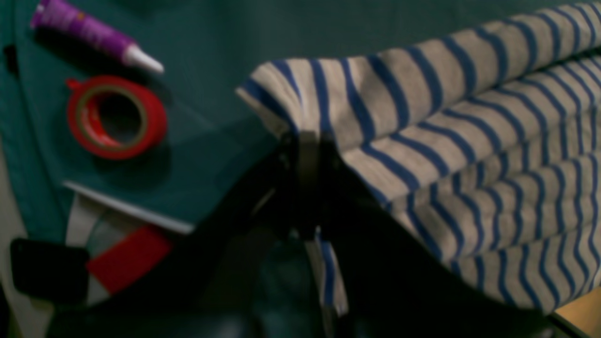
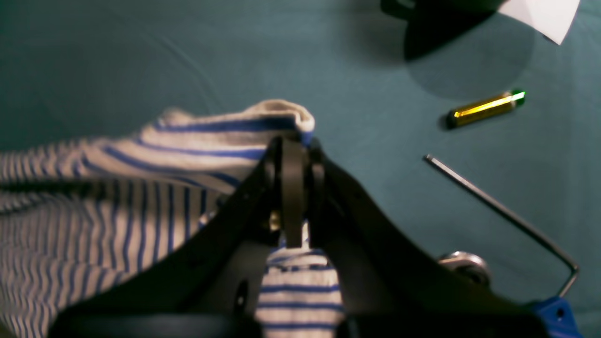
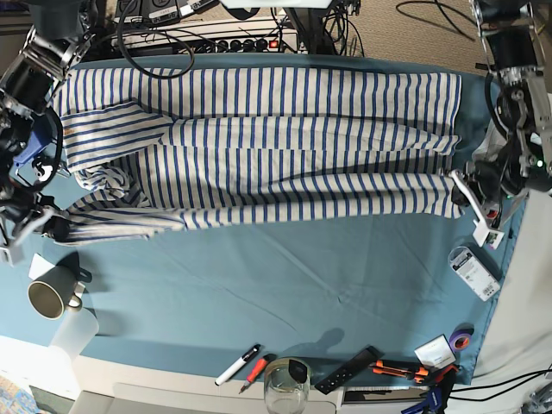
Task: Fold the T-shirt properly
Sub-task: 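Lift the hem side with both grippers and fold it over toward the collar, then hold both ends of the folded shirt and pull them apart to straighten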
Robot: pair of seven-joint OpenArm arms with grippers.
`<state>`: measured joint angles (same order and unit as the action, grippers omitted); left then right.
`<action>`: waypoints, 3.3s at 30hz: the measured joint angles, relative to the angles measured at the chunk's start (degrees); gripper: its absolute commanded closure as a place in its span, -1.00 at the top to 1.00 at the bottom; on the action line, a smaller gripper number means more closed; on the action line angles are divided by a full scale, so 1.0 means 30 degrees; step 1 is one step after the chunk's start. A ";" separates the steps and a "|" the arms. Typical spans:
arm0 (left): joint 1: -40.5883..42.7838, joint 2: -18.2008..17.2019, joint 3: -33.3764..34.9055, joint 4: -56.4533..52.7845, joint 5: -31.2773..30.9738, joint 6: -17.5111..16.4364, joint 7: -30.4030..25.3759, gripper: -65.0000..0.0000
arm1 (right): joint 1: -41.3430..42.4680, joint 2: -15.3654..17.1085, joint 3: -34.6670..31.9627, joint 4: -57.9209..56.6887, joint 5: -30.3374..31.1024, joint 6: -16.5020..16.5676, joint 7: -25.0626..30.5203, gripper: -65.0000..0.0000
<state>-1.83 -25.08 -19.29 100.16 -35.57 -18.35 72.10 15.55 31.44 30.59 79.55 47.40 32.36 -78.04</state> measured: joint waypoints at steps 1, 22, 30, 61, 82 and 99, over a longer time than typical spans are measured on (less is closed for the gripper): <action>0.0219 0.0007 -0.0138 0.0372 -0.0029 -0.0270 -0.0007 -1.00 | -0.0066 0.0000 0.0619 0.0000 0.0262 0.0000 -0.0066 -1.00; 0.5646 0.0102 -0.0510 0.5362 0.0707 -0.0328 -0.0342 -1.00 | -0.2127 0.0000 0.3585 0.0007 0.0415 0.0590 -0.1064 -1.00; 0.6113 0.0102 -0.0510 0.5486 0.1231 0.0138 -0.0386 -1.00 | -0.3031 0.0000 0.3585 0.0007 0.0233 0.0576 -0.1064 -1.00; 0.8969 0.0102 -0.2514 0.8153 0.1472 0.0102 -0.0838 -1.00 | -0.9755 -0.0051 0.7002 0.3614 0.1887 0.0794 -0.1049 -1.00; 1.0863 0.0102 -0.2616 0.8145 0.1100 -0.0386 -0.0925 -0.12 | -1.0324 -0.0044 0.7002 0.3614 0.2011 0.1807 -0.0984 -0.41; 1.0856 0.0102 -0.2616 0.9347 0.1056 -0.0393 -0.2280 -0.02 | -1.0324 0.0000 0.7002 0.3614 0.5967 0.1807 -0.0984 -0.41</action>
<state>30.74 -24.77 -27.14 128.20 -32.40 -19.53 65.25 -15.42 31.44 51.59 90.39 65.30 37.78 -80.99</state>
